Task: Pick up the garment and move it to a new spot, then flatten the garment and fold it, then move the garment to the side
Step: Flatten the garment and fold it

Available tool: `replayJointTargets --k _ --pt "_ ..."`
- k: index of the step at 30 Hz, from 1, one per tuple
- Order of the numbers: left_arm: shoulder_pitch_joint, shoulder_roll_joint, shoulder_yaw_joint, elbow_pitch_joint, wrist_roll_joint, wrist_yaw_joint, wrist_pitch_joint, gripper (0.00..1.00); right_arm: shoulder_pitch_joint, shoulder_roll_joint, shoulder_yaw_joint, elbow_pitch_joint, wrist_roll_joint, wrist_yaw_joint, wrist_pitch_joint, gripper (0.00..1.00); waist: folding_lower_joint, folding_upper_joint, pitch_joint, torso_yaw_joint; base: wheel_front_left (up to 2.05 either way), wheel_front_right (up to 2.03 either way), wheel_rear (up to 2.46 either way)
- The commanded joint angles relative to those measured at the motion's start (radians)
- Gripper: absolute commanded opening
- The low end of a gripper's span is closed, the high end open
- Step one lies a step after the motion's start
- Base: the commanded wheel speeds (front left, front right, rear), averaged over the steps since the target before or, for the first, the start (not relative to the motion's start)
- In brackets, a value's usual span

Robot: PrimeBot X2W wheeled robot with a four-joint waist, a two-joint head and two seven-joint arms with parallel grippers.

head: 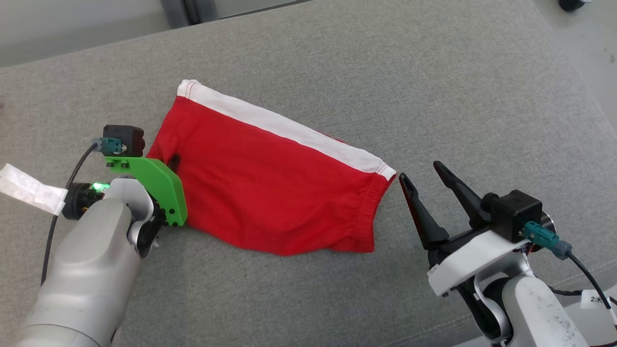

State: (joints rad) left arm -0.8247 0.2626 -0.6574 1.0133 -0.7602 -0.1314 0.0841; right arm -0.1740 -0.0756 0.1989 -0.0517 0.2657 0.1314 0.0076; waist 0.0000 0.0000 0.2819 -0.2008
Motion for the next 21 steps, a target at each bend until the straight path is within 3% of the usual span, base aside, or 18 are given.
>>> replayJointTargets --k 1,11,21 --pt "0.030 0.002 0.001 0.014 -0.011 0.002 -0.009 0.00 0.000 -0.001 -0.006 0.005 -0.002 -0.001 -0.007 1.00 0.0000 0.0000 -0.007 0.009 0.00 0.00 0.00" --pt "0.097 -0.021 0.027 -0.008 -0.067 0.003 -0.125 0.00 0.014 -0.002 -0.018 0.016 -0.002 -0.001 -0.019 1.00 0.0000 0.0000 -0.046 0.061 0.00 0.00 0.00" --pt "0.287 -0.072 0.071 -0.086 -0.114 0.068 -0.282 0.00 0.065 -0.004 -0.068 0.019 -0.011 -0.001 -0.019 1.00 0.0000 0.0000 -0.129 0.149 0.00 0.00 0.00"
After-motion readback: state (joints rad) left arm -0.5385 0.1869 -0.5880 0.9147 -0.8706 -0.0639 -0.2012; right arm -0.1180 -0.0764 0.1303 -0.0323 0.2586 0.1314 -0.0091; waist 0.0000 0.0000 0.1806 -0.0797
